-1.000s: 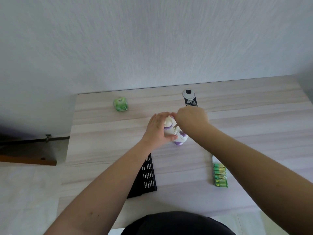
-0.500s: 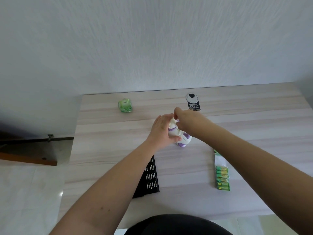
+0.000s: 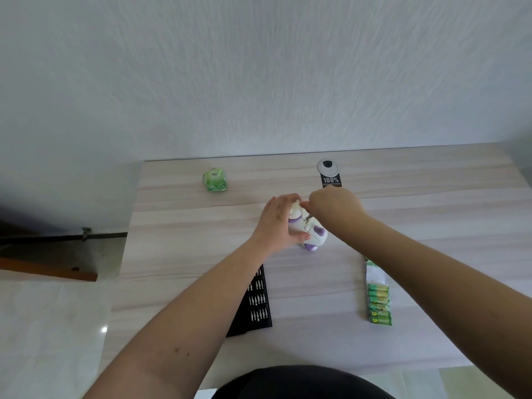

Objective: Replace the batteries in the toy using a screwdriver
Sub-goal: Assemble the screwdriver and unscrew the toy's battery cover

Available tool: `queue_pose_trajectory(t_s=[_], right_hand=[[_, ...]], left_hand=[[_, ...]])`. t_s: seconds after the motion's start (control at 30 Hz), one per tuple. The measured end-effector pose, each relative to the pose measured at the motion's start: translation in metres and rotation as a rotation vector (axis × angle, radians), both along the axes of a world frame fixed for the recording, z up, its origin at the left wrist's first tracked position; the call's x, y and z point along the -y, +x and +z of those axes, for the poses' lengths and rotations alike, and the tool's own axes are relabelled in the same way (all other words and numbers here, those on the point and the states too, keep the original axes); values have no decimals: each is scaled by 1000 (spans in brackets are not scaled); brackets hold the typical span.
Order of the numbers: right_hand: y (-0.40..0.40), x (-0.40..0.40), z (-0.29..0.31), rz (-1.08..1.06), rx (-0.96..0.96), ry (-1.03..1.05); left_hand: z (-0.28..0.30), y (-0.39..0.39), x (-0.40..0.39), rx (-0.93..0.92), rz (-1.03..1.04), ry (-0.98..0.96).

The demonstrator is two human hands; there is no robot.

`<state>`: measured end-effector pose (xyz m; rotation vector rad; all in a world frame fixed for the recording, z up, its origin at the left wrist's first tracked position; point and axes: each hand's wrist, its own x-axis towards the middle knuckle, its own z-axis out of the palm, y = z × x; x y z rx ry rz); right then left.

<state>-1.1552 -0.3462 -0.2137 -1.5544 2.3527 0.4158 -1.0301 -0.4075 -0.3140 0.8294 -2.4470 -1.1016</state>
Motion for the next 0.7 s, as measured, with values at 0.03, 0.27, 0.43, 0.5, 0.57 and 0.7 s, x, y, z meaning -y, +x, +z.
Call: queue_pose_trajectory(t_s=[0.03, 0.27, 0.43, 0.5, 0.57, 0.7], right_hand=[[2, 3, -1, -11, 29, 7], [6, 0, -2, -13, 177, -24], [4, -4, 8, 22, -6, 44], [1, -2, 4, -11, -27, 58], [1, 3, 4, -94, 38, 33], [1, 8, 4, -78, 163, 12]], left_hand=[[-2, 0, 1, -2, 3, -6], [-4, -4, 2, 10, -10, -60], [-2, -1, 2, -53, -7, -71], [-4, -2, 2, -28, -6, -78], [-4, -3, 2, -9, 4, -75], [0, -2, 2, -28, -4, -77]])
